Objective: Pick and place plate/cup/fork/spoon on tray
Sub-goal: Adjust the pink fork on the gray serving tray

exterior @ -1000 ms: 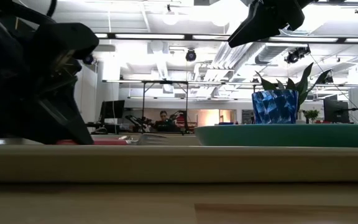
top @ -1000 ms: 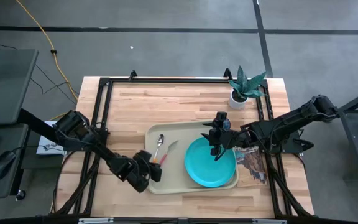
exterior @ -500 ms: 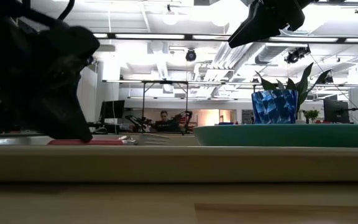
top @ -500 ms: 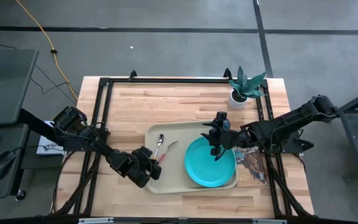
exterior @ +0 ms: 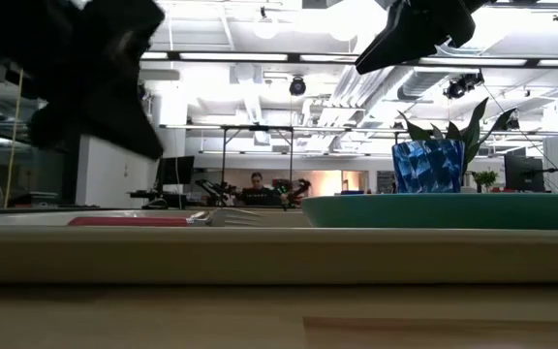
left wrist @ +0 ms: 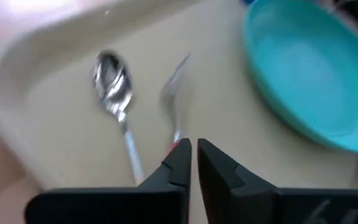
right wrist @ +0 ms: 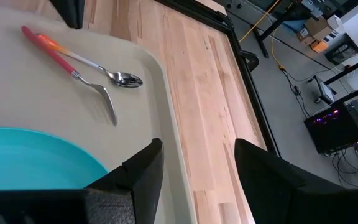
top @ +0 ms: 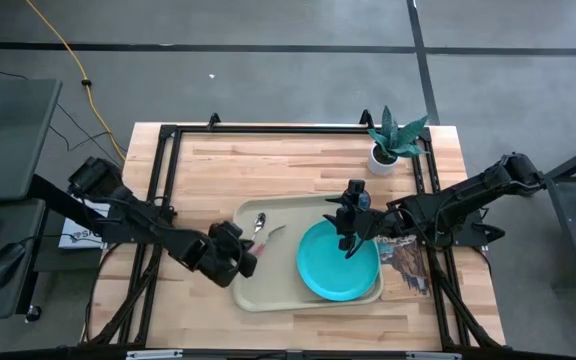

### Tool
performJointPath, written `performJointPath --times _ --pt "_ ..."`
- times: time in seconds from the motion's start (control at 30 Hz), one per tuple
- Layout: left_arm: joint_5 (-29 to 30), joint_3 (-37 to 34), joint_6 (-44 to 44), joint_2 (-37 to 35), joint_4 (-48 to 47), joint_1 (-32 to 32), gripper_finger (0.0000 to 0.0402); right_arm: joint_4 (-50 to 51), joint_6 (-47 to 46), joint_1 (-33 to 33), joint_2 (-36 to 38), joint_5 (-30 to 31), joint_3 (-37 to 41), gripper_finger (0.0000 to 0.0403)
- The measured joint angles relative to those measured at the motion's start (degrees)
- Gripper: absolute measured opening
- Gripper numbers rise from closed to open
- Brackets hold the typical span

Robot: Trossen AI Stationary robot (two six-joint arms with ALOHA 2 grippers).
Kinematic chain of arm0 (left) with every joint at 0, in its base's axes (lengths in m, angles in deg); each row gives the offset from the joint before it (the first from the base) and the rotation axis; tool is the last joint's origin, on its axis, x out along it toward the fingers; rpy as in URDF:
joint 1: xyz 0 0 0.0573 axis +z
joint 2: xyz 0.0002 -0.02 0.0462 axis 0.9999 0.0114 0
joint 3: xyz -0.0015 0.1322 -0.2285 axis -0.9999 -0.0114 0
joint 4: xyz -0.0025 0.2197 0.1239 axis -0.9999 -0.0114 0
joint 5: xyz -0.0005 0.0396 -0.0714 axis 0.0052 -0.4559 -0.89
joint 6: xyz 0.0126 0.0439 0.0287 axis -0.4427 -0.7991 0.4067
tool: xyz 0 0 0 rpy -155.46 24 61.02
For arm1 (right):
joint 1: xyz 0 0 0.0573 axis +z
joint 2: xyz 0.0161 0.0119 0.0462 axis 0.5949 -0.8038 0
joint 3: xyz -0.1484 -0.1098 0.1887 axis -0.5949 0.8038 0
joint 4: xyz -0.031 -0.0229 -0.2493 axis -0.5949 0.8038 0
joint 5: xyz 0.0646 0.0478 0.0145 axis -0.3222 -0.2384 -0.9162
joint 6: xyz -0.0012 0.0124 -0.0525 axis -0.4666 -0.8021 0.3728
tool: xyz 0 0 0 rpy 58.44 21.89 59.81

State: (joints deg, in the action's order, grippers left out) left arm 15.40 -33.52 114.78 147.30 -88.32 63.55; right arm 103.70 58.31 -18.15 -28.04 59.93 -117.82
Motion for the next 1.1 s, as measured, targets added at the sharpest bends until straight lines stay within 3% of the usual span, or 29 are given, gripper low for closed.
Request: performJointPath --times 0.1,0.33,0.77,1.1 --pt "-1.09 0.04 -8.86 -1.24 4.66 2.59 0.0002 -0.42 0.29 0.00 0.00 -0.01 0.00 0.0188" --pt "-14.39 1.07 -29.36 4.46 18.28 12.33 0.0000 -1.83 0.28 0.00 0.01 -0.03 0.00 0.0188" --pt "-22.16 7.80 -56.03 12.56 10.86 20.79 0.0000 -2.16 0.25 0.00 -0.22 -0.13 0.03 0.0188" --pt "-24.42 7.89 -66.24 13.37 11.12 22.52 0.0000 -2.13 0.29 -0.09 -0.33 0.03 0.03 0.0188"
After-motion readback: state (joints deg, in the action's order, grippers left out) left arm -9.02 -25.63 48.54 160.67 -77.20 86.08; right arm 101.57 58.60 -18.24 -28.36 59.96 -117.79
